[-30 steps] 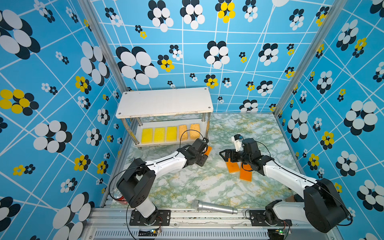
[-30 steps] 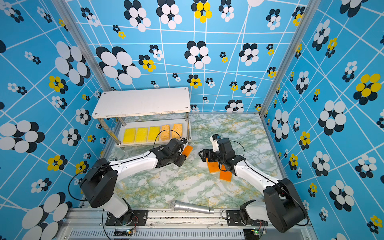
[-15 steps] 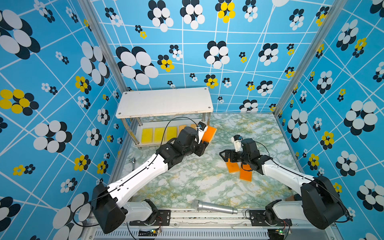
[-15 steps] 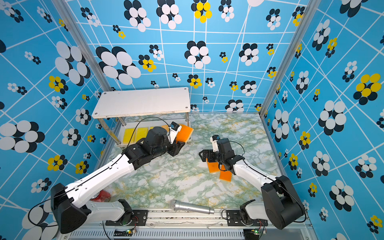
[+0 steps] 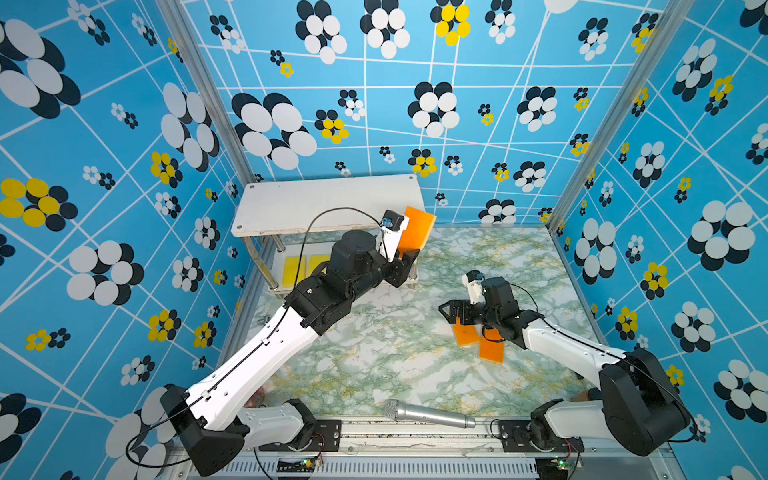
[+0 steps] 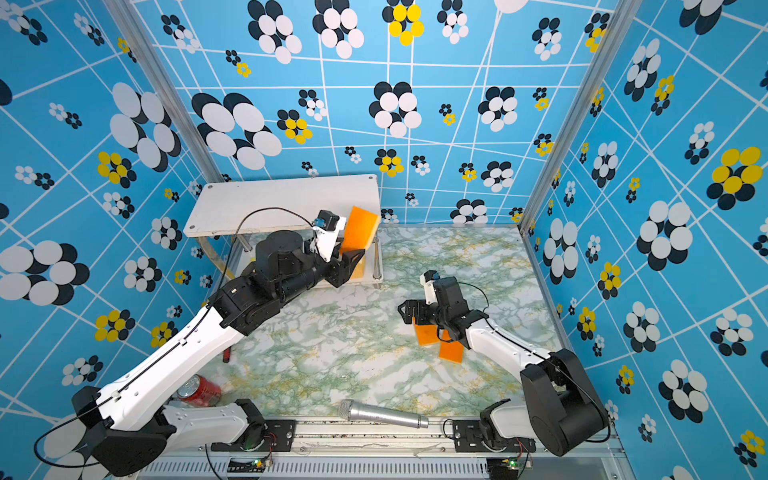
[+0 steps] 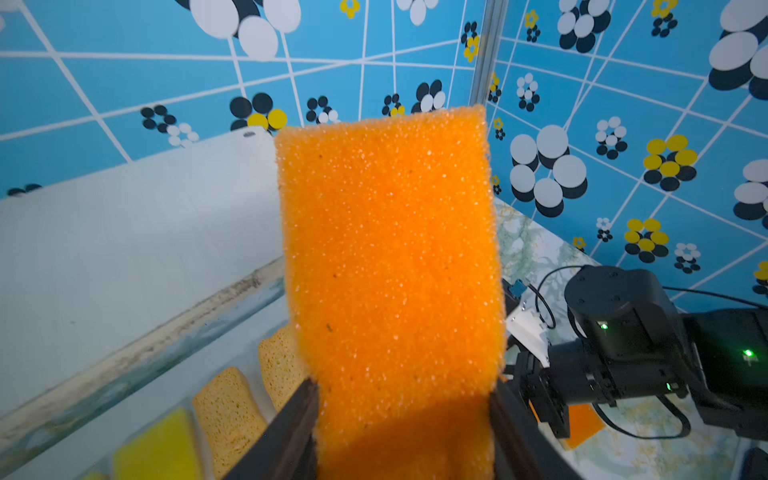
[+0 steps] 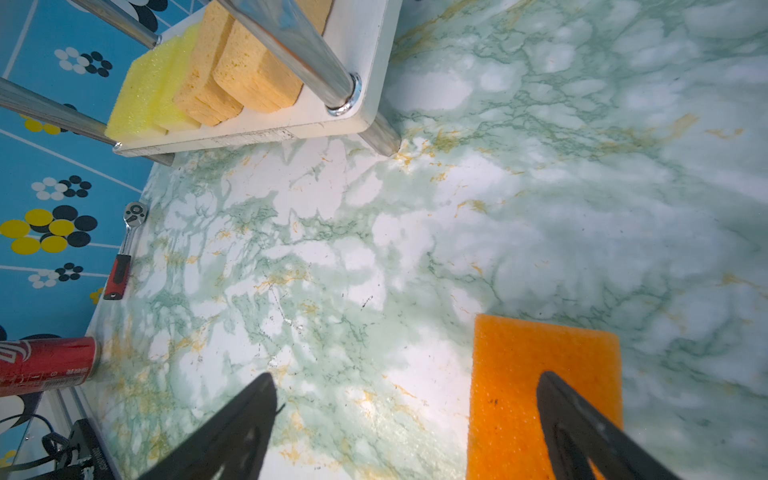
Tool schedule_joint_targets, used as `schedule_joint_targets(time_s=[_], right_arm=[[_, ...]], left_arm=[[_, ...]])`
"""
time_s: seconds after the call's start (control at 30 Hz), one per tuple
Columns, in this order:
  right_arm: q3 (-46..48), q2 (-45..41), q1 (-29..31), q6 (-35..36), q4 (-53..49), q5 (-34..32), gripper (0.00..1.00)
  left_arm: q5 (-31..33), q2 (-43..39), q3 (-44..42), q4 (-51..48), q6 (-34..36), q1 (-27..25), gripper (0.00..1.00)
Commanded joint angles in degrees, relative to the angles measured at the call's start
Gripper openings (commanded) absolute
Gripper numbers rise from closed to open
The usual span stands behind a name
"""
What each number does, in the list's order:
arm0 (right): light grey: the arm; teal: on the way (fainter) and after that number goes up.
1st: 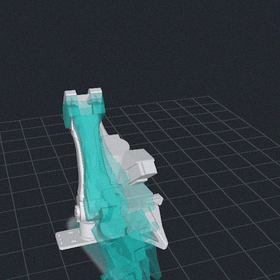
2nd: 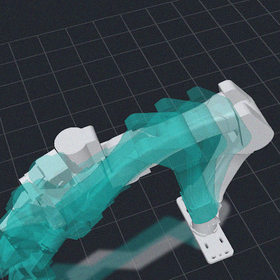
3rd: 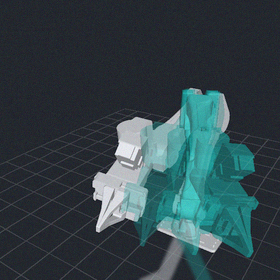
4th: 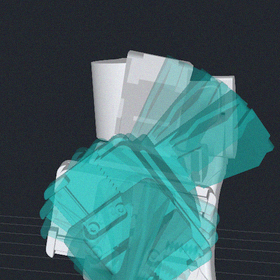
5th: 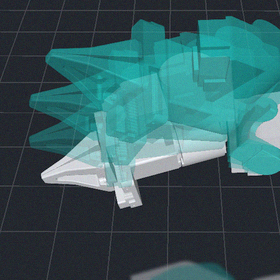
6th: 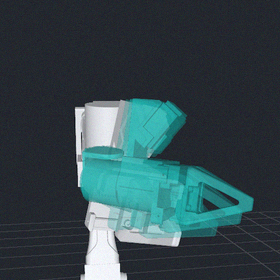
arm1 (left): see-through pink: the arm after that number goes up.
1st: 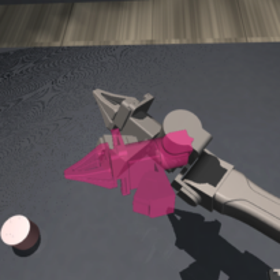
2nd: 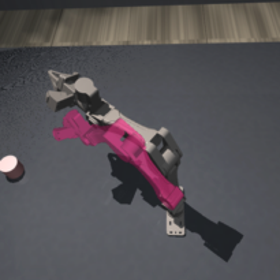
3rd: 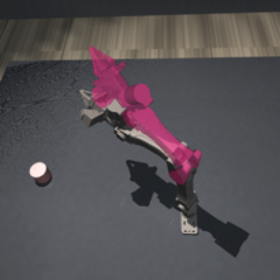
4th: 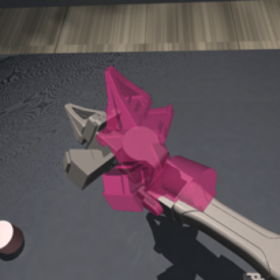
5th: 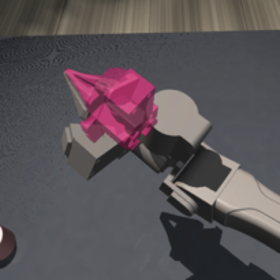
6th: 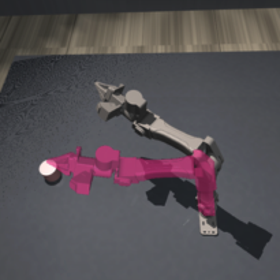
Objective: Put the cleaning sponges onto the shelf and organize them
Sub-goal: 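Carry the orange sponge with the left gripper up to the upper shelf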
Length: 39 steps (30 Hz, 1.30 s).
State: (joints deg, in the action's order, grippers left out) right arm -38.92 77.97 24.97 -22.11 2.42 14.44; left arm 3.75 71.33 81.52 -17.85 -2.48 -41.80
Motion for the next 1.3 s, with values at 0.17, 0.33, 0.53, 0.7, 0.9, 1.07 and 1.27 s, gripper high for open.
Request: schedule_joint_targets(time_s=[0.17, 0.33, 0.53, 0.7, 0.9, 1.07, 1.27], right_arm=[[0.4, 0.34, -0.44, -0.88, 1.01, 0.68, 0.99], [0.94, -0.06, -0.37, -1.16, 1.43, 0.68, 0.99], [1.8, 0.15, -0.44, -1.77, 2.4, 0.59, 0.99], [2.52, 0.33, -0.41, -2.31, 3.21, 0.9, 0.99], [2.66, 0.0, -0.44, -2.06, 2.7, 0.68, 0.99], [3.56, -0.64, -0.39, -1.99, 2.72, 0.09, 0.99], [3.74, -0.28, -0.45, -2.15, 2.99, 0.15, 0.99]], left_arm=[[3.91, 3.6, 9.58, 3.4, -6.23, 7.61, 0.56], [3.46, 7.17, 14.78, 1.98, -8.71, 10.98, 0.57], [6.63, 11.81, 19.45, -0.45, -10.22, 11.83, 0.57], [8.94, 14.2, 20.12, -1.32, -13.16, 11.87, 0.57], [10.1, 16.84, 20.68, -2.36, -15.2, 11.92, 0.57], [10.68, 18.37, 21.58, -3.91, -15.57, 12.17, 0.58], [10.75, 20.53, 22.68, -5.16, -16.07, 12.58, 0.58]])
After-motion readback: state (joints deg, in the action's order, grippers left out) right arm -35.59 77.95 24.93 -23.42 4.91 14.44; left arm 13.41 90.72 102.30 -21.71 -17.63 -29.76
